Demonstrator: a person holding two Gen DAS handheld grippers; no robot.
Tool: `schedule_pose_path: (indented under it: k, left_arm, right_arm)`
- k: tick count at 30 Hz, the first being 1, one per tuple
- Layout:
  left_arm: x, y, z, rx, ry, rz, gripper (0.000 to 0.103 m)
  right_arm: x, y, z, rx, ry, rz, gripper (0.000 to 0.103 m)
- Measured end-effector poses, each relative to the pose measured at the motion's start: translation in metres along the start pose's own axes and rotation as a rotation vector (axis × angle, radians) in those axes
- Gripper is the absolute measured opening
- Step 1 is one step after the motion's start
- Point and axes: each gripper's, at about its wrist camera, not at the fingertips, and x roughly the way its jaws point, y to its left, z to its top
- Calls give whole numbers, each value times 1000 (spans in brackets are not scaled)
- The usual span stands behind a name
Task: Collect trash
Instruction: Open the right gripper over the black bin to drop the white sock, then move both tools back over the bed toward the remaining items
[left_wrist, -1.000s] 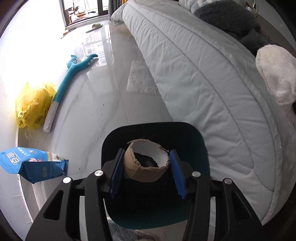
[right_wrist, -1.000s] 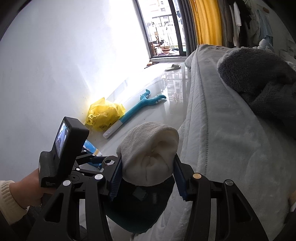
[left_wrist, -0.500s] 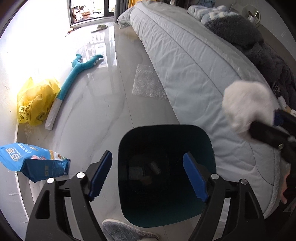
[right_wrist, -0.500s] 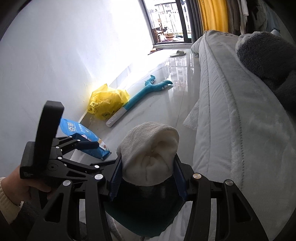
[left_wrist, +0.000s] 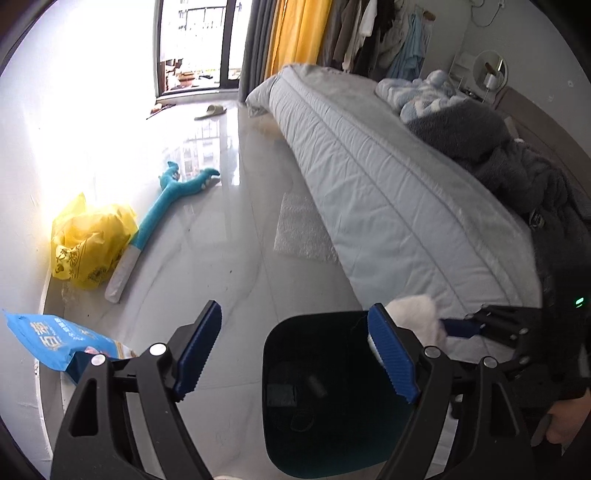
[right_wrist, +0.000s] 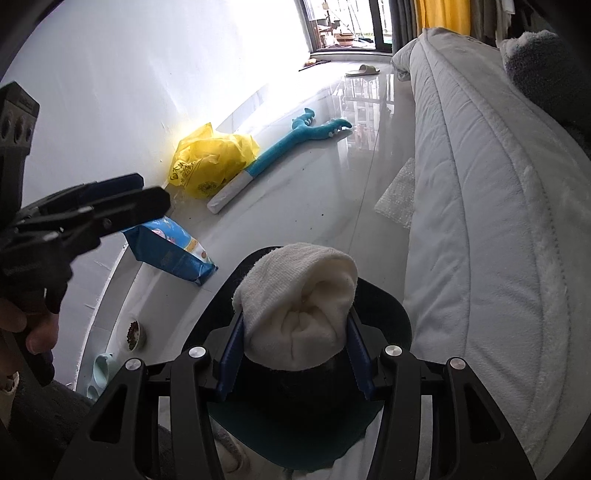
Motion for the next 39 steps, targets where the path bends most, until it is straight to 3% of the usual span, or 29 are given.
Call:
schedule_pose_path:
  k: [7,16,21,39]
  left_arm:
    - [-14,-1,4,9,-73,-35,84]
    - [-33,2,11,9,-170,-18,84]
    - [-42,-3,15,24,-217,-4,84]
    - [-73,-39,33,53,-359,-34,85]
  right_arm:
    - [19,7,-4,-13,57,-7,51]
    - [33,12,-9,-37,112,-21,52]
    - [35,15,-12,-46,131,-20,58]
    - [-7,16,-12,-70,66,3,72]
